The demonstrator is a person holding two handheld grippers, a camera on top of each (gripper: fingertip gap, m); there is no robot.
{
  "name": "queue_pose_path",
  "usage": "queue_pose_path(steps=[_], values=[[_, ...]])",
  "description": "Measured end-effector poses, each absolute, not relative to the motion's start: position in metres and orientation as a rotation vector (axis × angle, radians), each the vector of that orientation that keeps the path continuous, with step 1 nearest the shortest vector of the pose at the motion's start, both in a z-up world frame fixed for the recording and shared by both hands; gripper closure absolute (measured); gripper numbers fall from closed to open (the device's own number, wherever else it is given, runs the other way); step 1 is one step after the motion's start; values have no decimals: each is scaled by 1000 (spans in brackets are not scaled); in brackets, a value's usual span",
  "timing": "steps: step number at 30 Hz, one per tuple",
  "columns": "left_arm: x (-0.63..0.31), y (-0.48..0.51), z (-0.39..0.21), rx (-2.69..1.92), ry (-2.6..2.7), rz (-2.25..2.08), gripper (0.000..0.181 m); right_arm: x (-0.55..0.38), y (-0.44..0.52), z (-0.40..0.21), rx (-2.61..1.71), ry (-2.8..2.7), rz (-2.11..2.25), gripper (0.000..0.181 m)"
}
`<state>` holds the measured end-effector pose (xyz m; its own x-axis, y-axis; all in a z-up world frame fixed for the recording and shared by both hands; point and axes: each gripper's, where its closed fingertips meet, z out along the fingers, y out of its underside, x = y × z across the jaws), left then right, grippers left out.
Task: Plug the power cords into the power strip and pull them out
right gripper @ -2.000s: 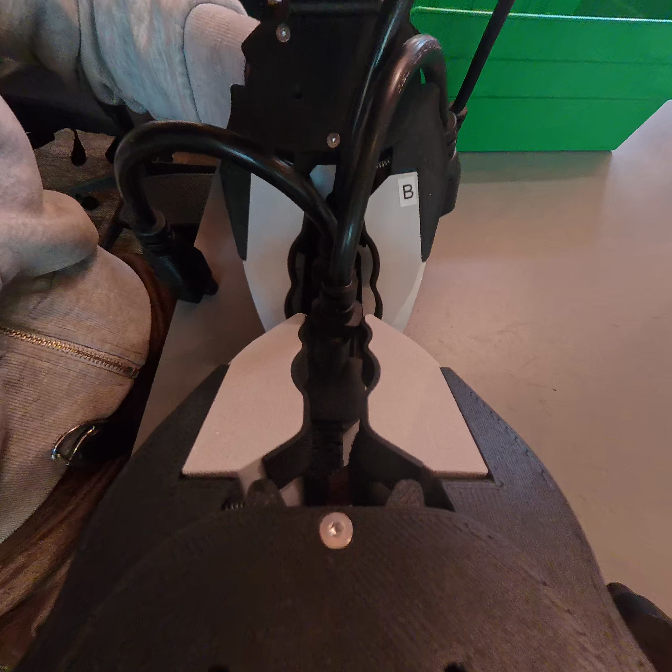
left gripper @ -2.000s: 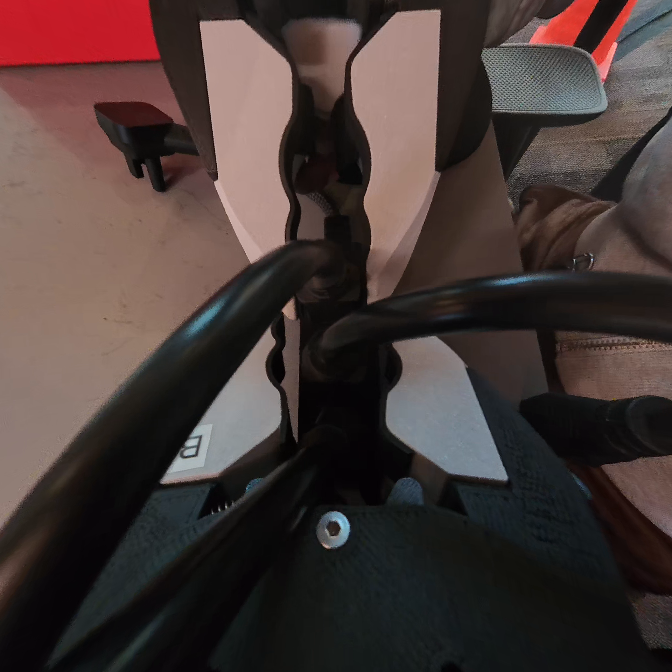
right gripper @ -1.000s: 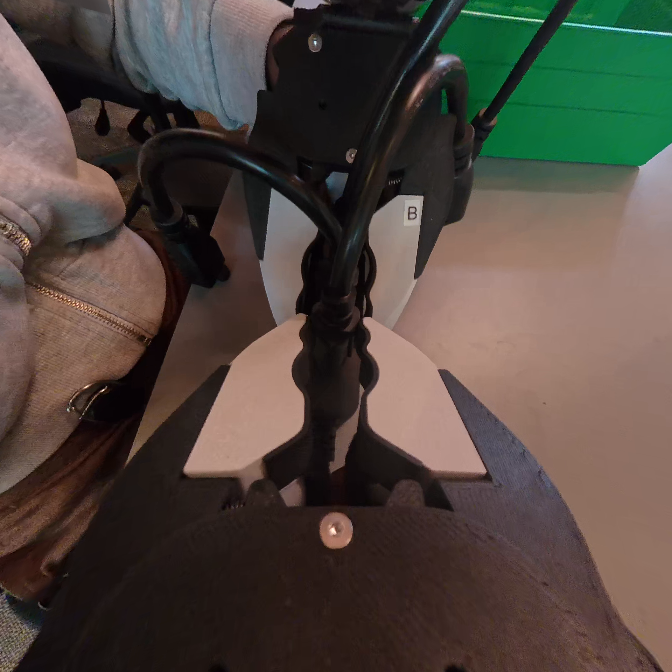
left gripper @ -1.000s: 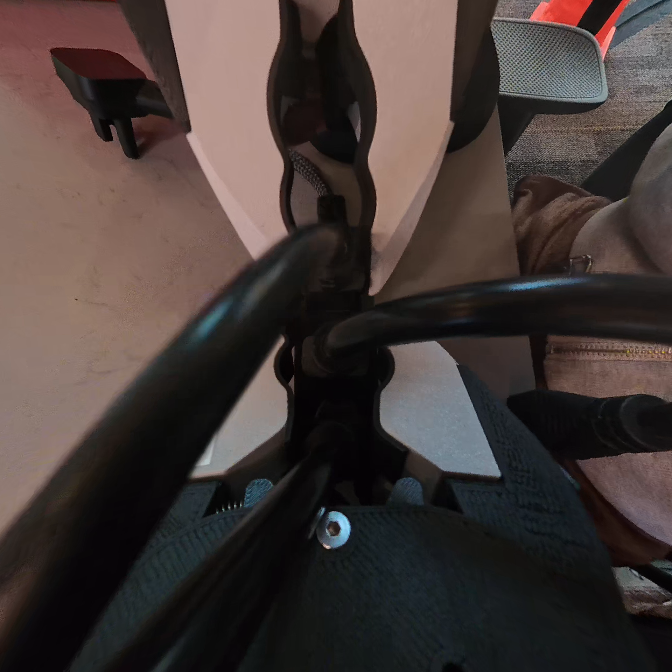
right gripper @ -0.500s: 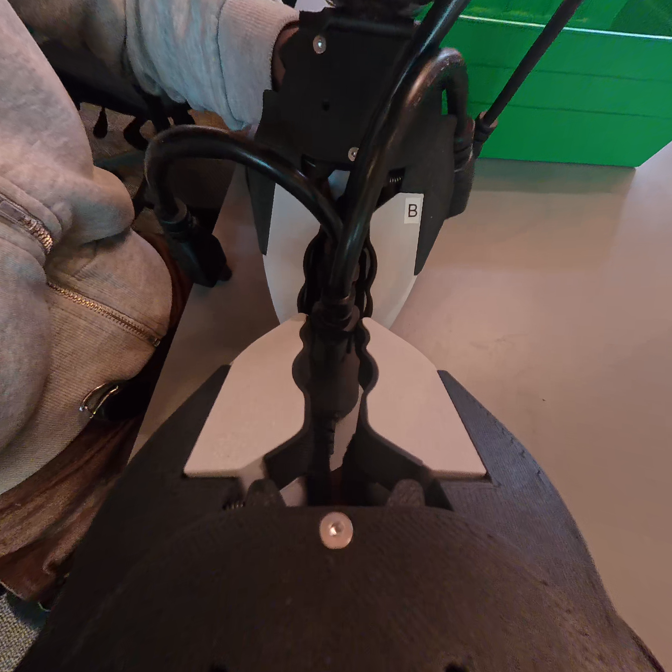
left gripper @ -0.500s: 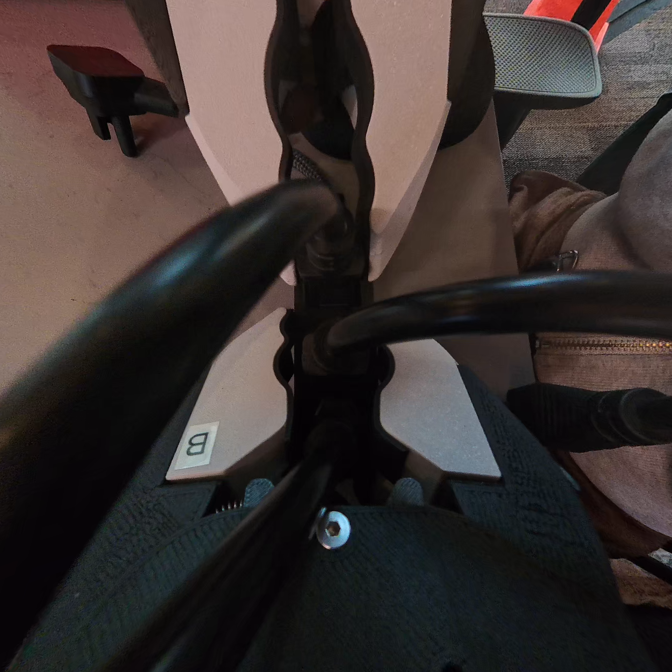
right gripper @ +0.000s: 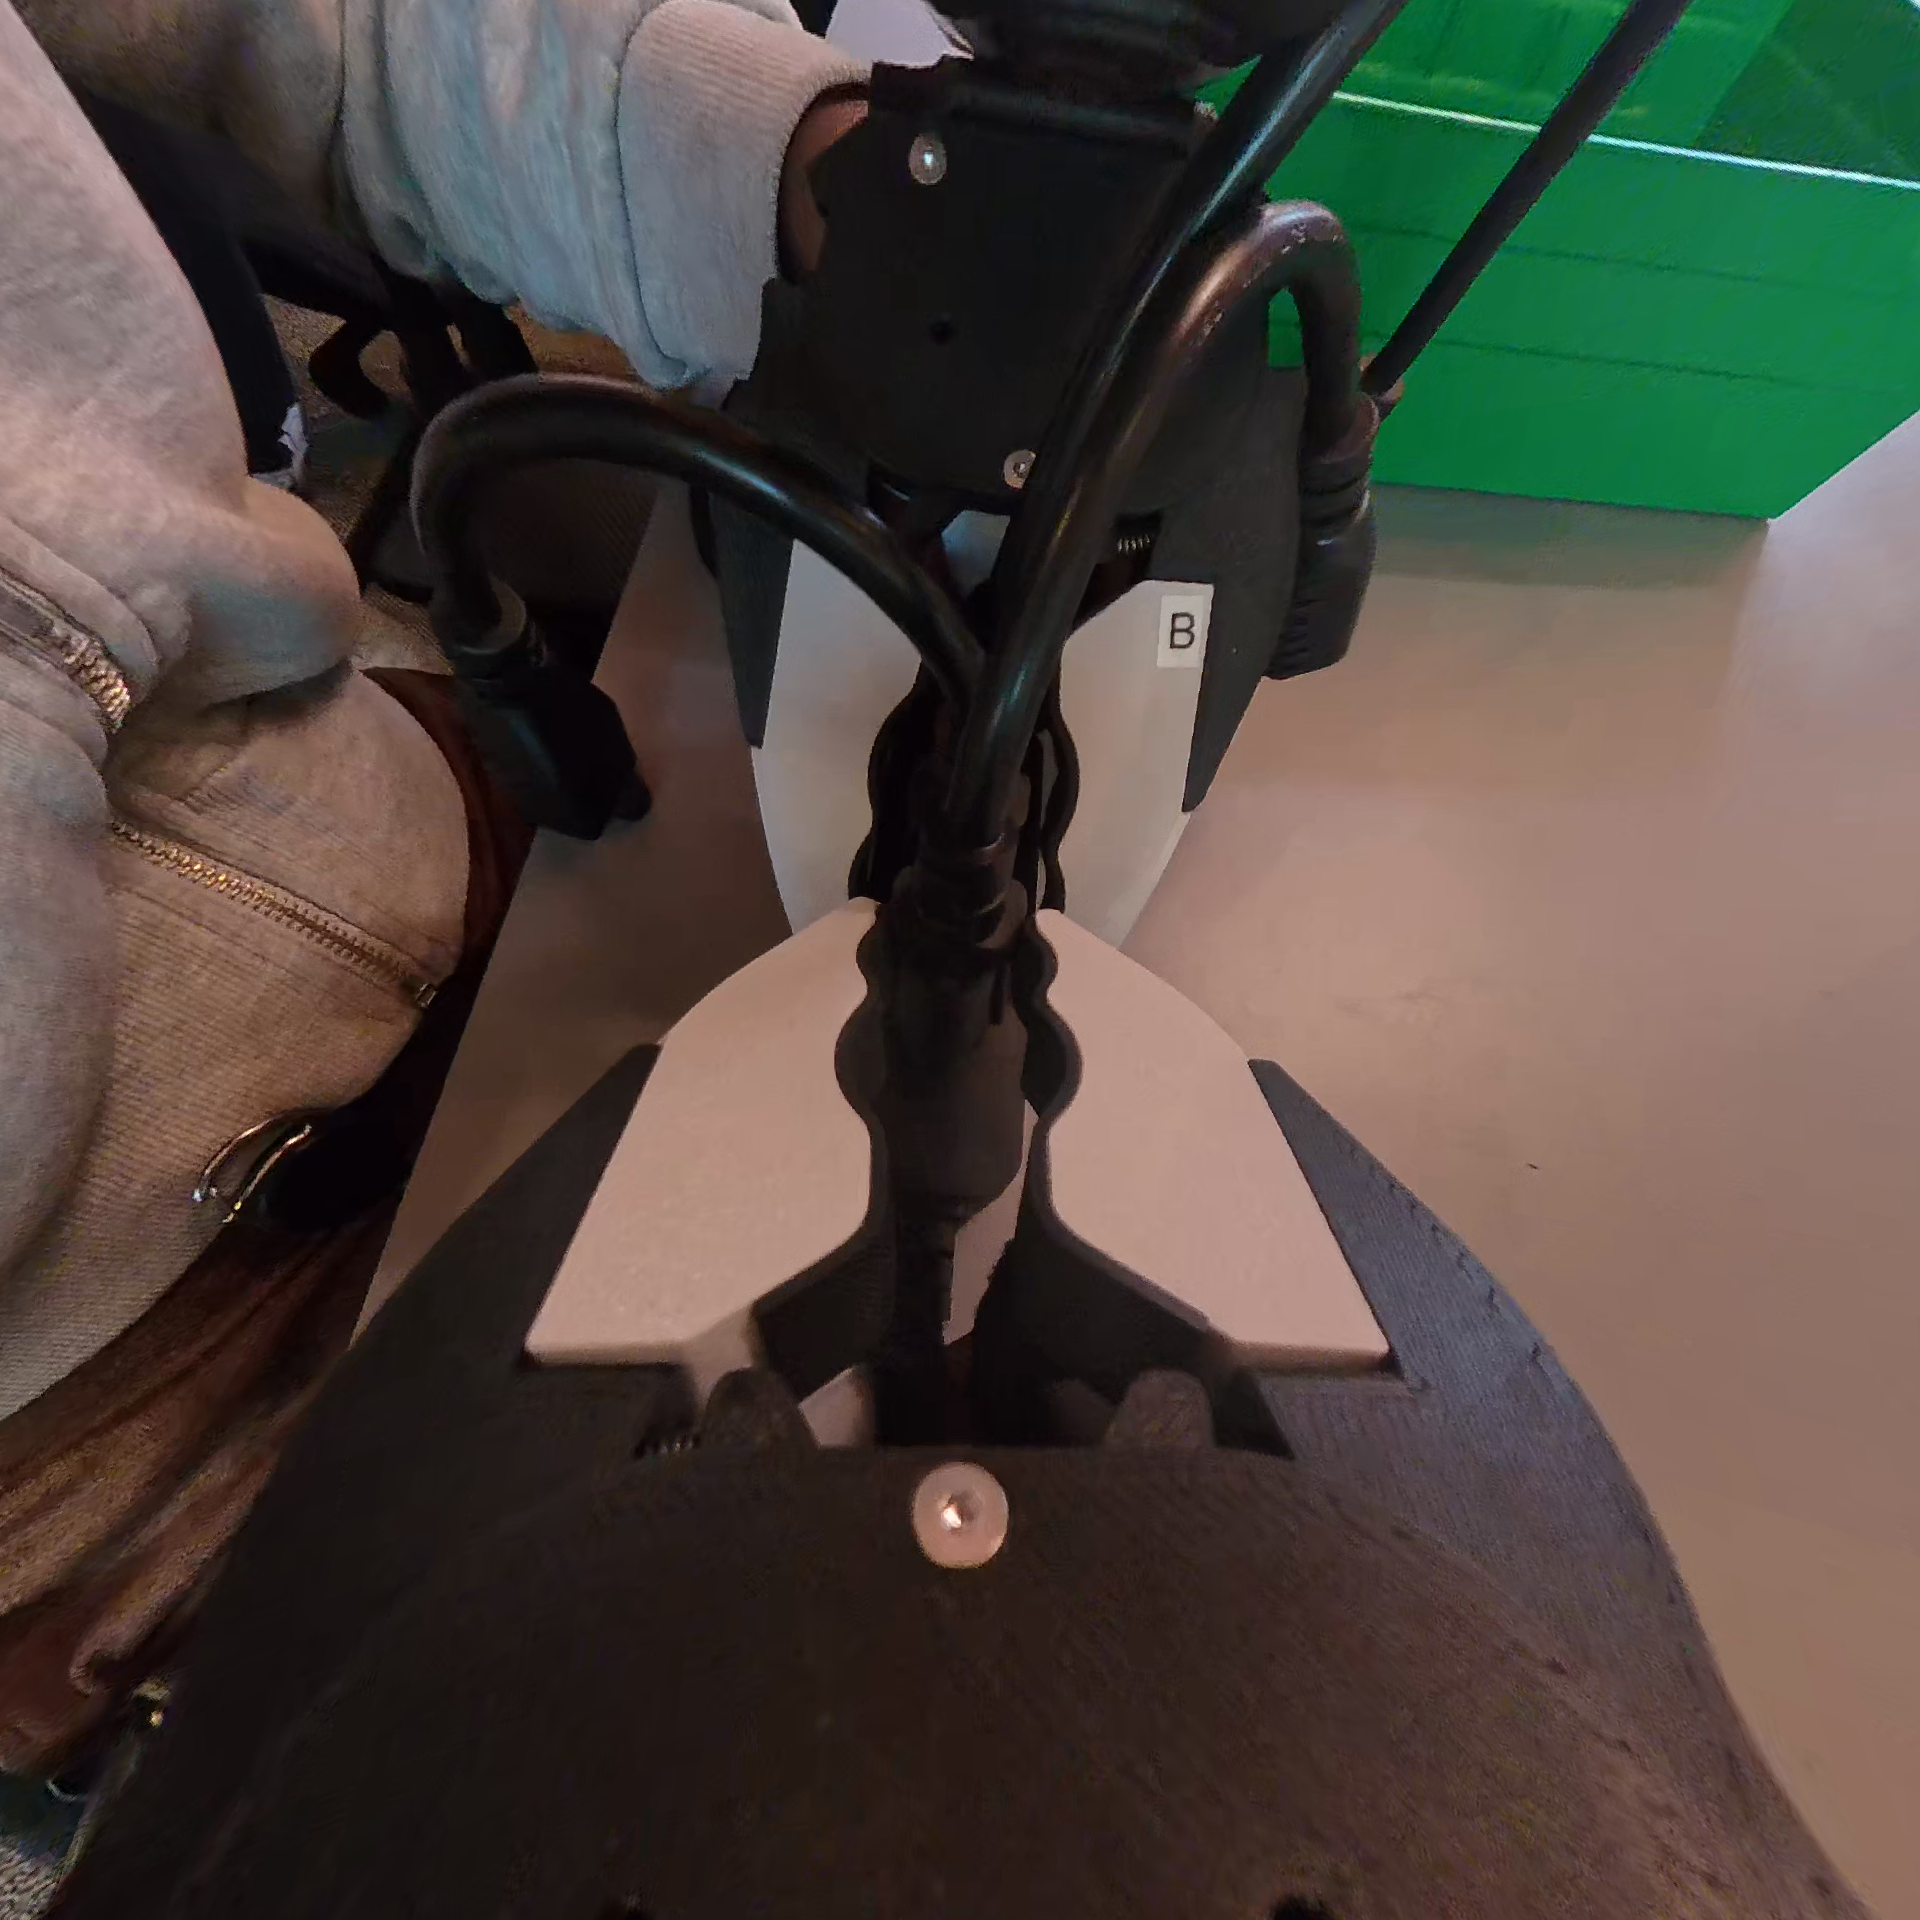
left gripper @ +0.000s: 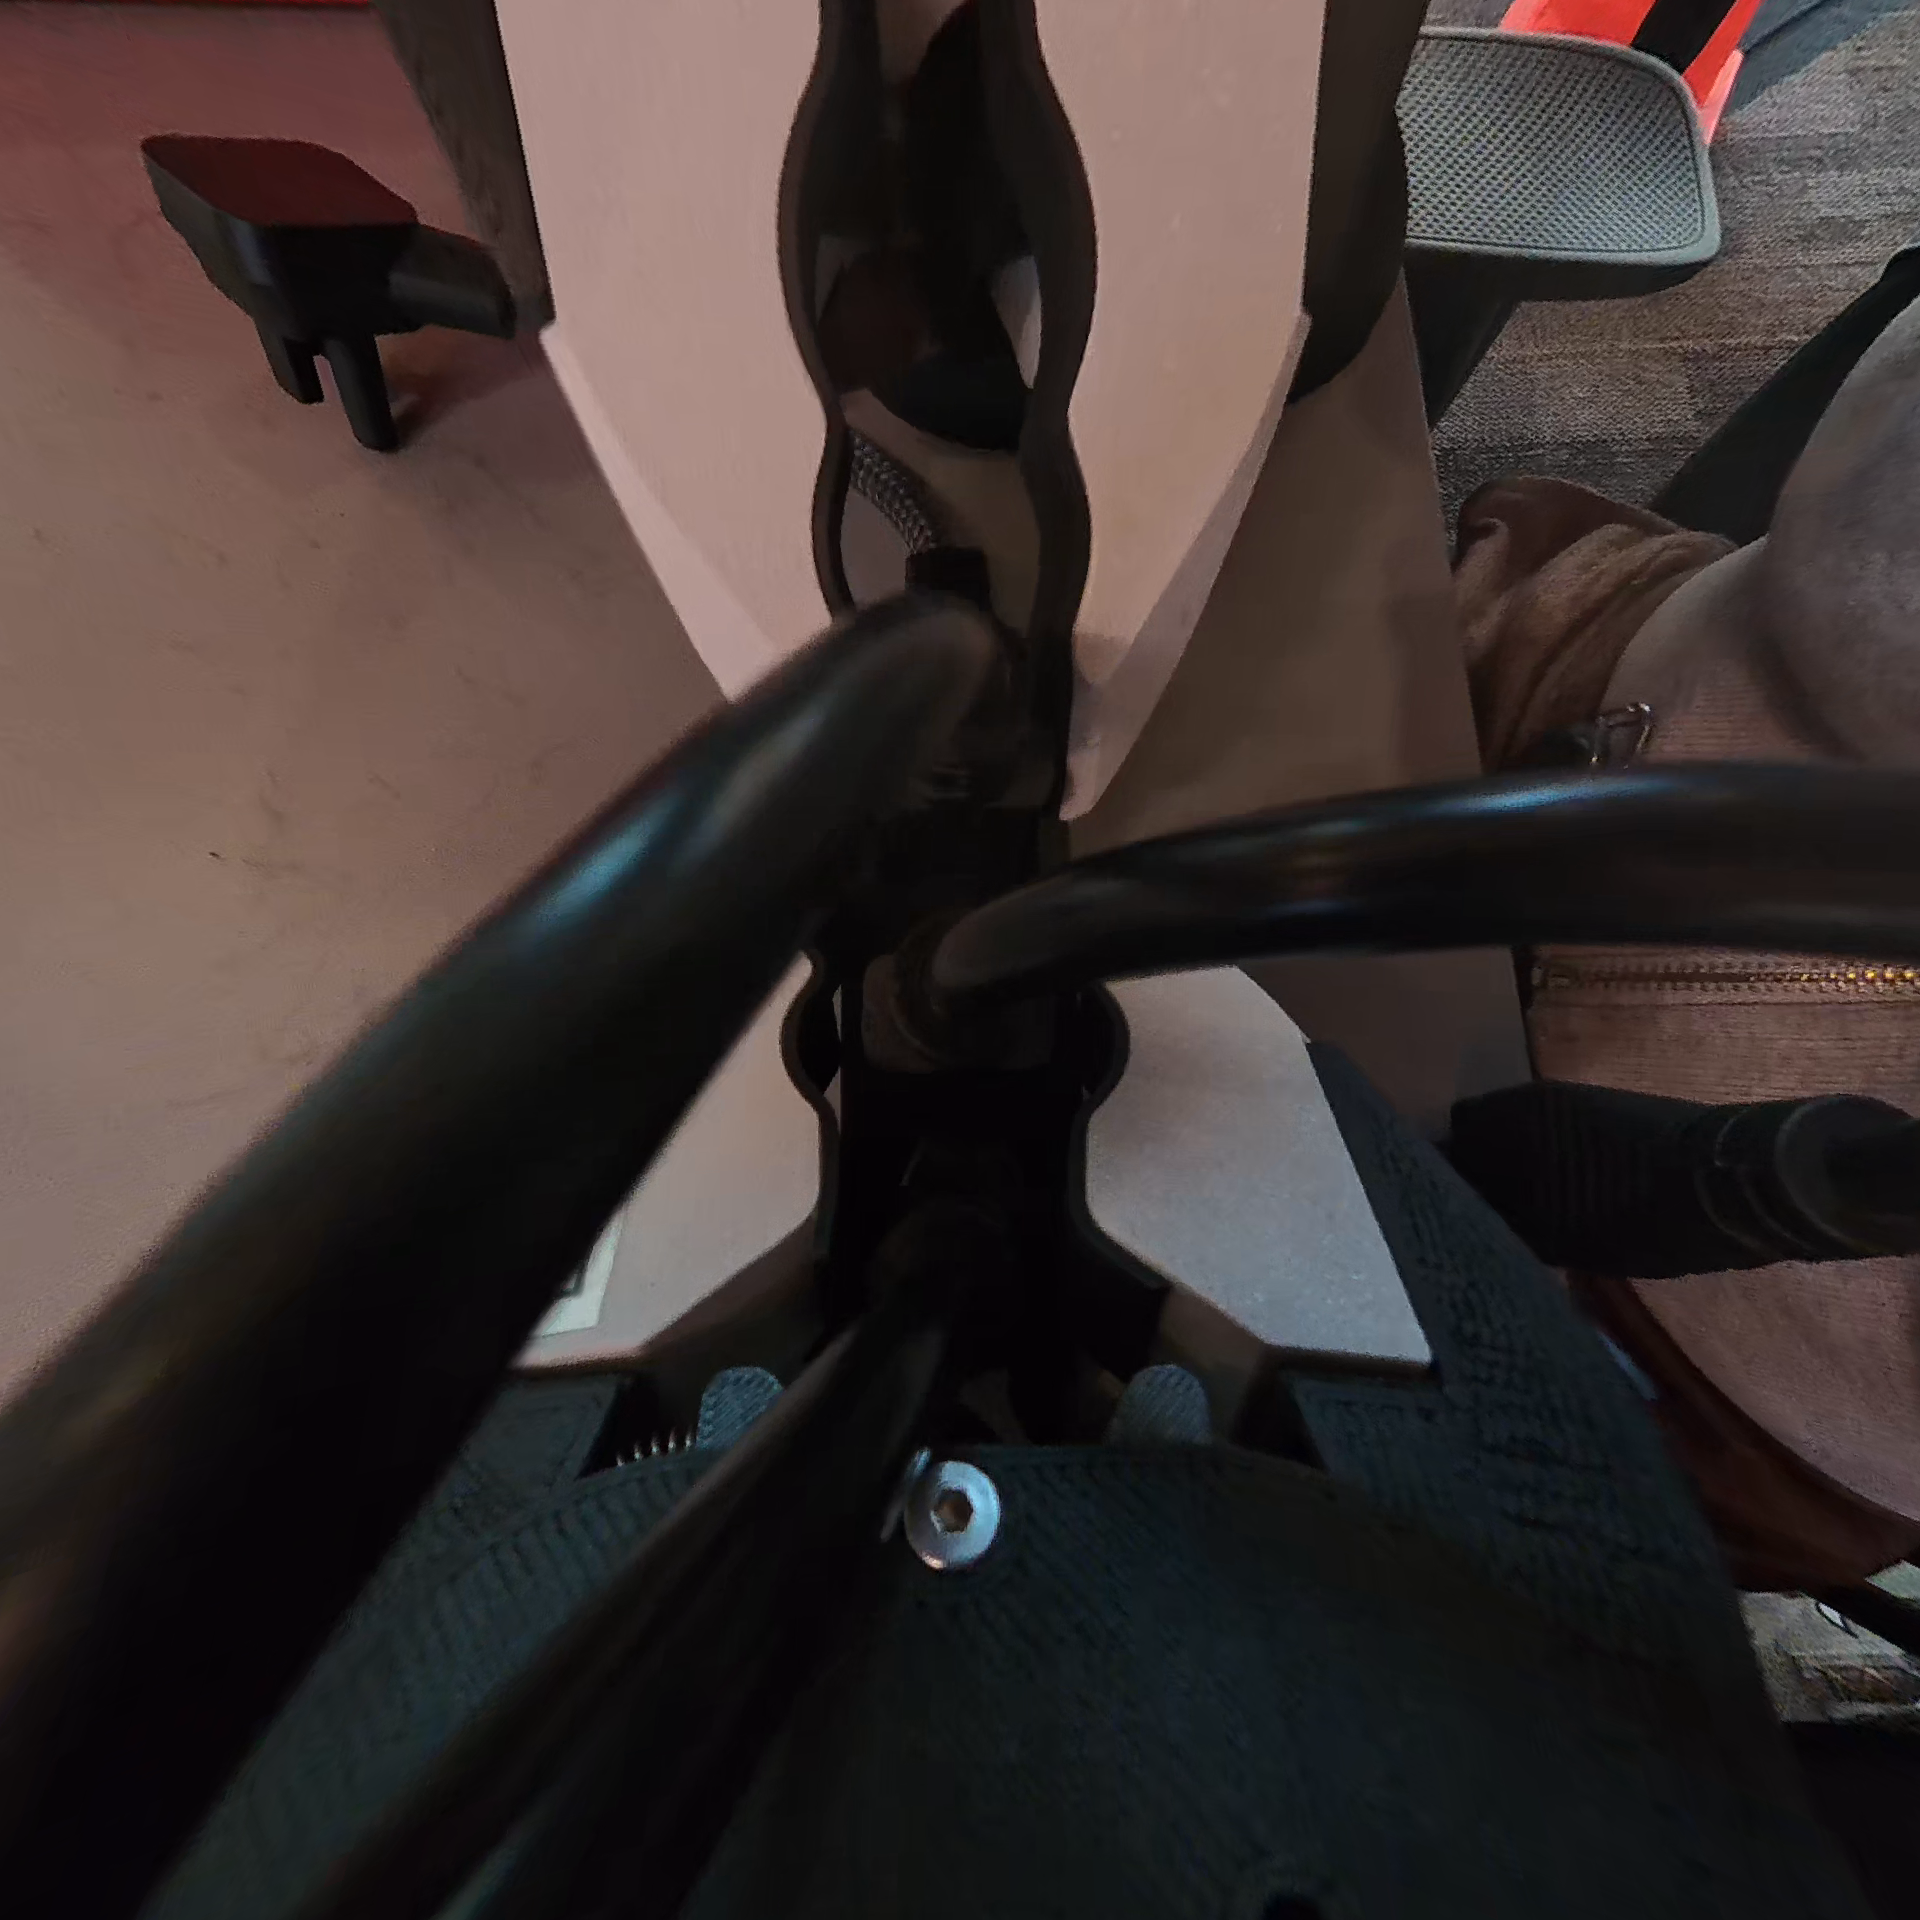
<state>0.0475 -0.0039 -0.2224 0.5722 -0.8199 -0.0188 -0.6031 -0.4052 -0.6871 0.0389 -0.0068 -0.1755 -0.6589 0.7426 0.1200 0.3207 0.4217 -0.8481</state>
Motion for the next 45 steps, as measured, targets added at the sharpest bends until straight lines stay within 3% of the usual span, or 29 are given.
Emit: queue_pose_path(steps=[5, 9, 14, 20, 29, 45], values=[[42, -5, -222, -2149, 1123, -422, 138, 50, 25, -109, -848, -1950, 1274, 160], [50, 0, -221, -2131, 1139, -420, 138, 43, 17, -144, -893, -2122, 1043, 158], [49, 3, -218, -2096, 1133, -414, 136, 35, 28, -97, -920, -1916, 1210, 159], [47, 9, -184, -1866, 1021, -383, 114, 24, 51, -45, -903, -1714, 1200, 167], [29, 6, -140, -1620, 794, -453, 116, 18, 81, -25, -943, -1621, 1170, 171], [28, 4, -136, -1563, 806, -391, 118, 66, 141, 63, -899, -1396, 963, 174]])
